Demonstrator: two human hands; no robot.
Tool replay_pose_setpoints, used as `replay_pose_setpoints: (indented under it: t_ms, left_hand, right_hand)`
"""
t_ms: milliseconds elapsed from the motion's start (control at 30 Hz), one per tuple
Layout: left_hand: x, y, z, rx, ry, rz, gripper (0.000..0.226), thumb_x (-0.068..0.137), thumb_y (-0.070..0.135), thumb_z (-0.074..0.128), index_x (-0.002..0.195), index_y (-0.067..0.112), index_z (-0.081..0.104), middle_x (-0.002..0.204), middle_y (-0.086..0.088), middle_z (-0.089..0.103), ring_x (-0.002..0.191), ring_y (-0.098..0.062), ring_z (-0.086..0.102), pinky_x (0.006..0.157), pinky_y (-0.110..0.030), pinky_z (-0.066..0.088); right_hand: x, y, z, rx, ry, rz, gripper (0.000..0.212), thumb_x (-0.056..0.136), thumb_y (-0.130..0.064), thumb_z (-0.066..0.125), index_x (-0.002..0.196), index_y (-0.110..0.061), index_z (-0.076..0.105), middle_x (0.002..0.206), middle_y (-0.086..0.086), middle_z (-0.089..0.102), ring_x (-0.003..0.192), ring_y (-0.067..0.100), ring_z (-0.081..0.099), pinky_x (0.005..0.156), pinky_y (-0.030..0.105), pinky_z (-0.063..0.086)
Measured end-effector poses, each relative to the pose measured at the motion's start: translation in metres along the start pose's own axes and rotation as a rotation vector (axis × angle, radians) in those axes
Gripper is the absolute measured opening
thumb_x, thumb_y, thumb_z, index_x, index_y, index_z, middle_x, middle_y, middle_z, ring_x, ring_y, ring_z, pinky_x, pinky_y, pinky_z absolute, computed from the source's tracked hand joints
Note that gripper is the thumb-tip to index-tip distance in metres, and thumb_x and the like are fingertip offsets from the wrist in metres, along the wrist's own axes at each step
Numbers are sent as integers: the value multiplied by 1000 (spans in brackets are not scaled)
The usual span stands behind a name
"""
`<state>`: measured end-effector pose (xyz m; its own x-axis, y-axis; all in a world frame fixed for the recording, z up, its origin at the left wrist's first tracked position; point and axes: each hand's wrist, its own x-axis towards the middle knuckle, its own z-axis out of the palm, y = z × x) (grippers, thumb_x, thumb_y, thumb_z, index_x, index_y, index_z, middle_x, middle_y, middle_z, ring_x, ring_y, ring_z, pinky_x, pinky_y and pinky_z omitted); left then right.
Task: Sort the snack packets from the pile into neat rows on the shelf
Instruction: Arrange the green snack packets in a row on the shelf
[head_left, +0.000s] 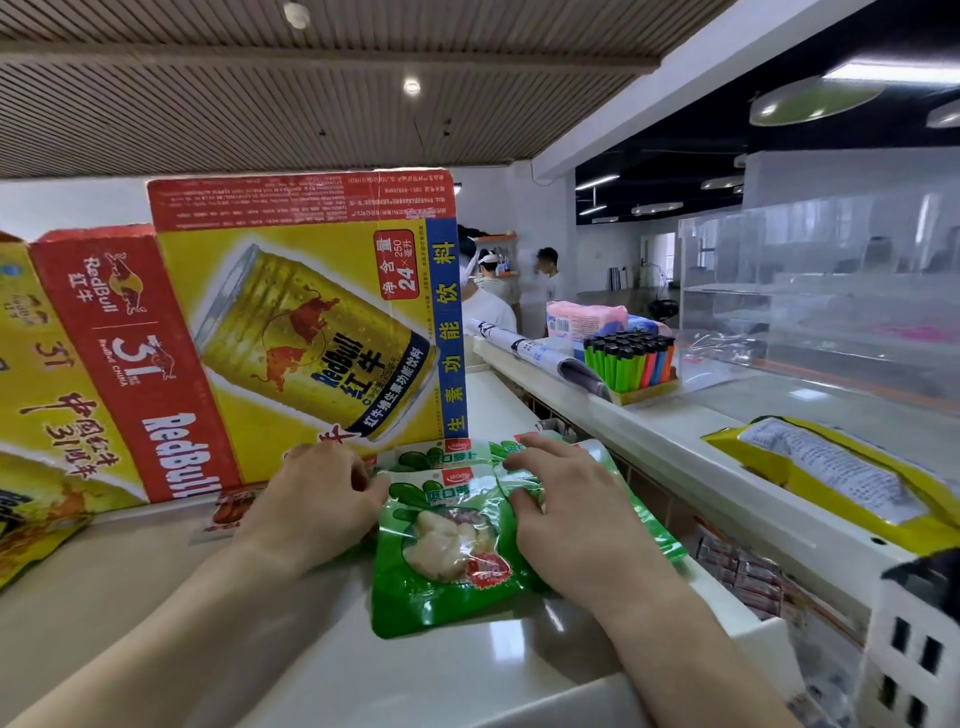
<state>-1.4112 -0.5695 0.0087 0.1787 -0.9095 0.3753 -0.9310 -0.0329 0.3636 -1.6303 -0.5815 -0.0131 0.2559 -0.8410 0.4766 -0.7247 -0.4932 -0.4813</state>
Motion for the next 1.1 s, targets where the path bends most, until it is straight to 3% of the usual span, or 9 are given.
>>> replay_pose_setpoints:
  t_ms: [133, 200, 267, 400, 733, 933, 1100]
  left_hand:
    - [-11, 7, -9, -56, 146, 129, 25, 92, 46, 60, 81, 24, 64, 71, 9, 65, 66, -9, 62, 60, -35, 55]
    - [-19, 14, -14, -89, 139, 233, 17, 93, 46, 57, 96, 30, 61, 87, 13, 66, 74, -6, 62, 62, -26, 53]
    - [-26, 21, -17, -72, 133, 324, 30, 95, 47, 54, 116, 27, 59, 111, 13, 62, 90, -5, 61, 73, -22, 49]
    - [-44, 32, -23, 63, 134, 406, 60, 90, 68, 29, 136, 33, 45, 144, 16, 44, 126, -8, 47, 102, -40, 45]
    - [-90, 6, -54, 131, 245, 419, 56, 93, 62, 32, 140, 34, 42, 153, 16, 38, 138, -9, 36, 106, -36, 31]
    - [-127, -33, -95, 146, 345, 377, 56, 95, 62, 30, 141, 32, 43, 151, 14, 40, 137, -11, 37, 107, -39, 33]
    - [-172, -87, -136, 180, 399, 312, 56, 95, 60, 34, 144, 33, 42, 151, 15, 39, 140, -10, 35, 107, -40, 33]
  right_hand:
    - [-2, -6, -1, 24, 113, -65, 37, 95, -21, 52, 131, -26, 57, 150, -11, 41, 138, 8, 33, 116, 36, 27]
    - [-3, -7, -1, 18, 157, -92, 37, 94, -21, 53, 131, -27, 57, 149, -11, 42, 137, 8, 34, 114, 36, 29]
    - [-4, -8, -1, 20, 189, -113, 36, 95, -25, 52, 131, -28, 57, 148, -12, 42, 136, 7, 33, 112, 34, 30]
    - [-4, -9, -2, 21, 216, -154, 40, 92, -37, 45, 130, -28, 56, 146, -12, 45, 135, 6, 34, 108, 34, 33]
    - [-21, -50, -7, 2, 286, -272, 43, 89, -46, 44, 126, -29, 60, 143, -13, 49, 134, 8, 37, 105, 38, 33]
    - [-43, -120, 11, 44, 308, -390, 48, 92, -49, 43, 132, -26, 57, 146, -12, 46, 139, 8, 32, 110, 36, 28]
    - [-63, -189, 43, 96, 284, -484, 52, 95, -54, 36, 135, -27, 54, 149, -12, 43, 142, 9, 28, 112, 42, 31]
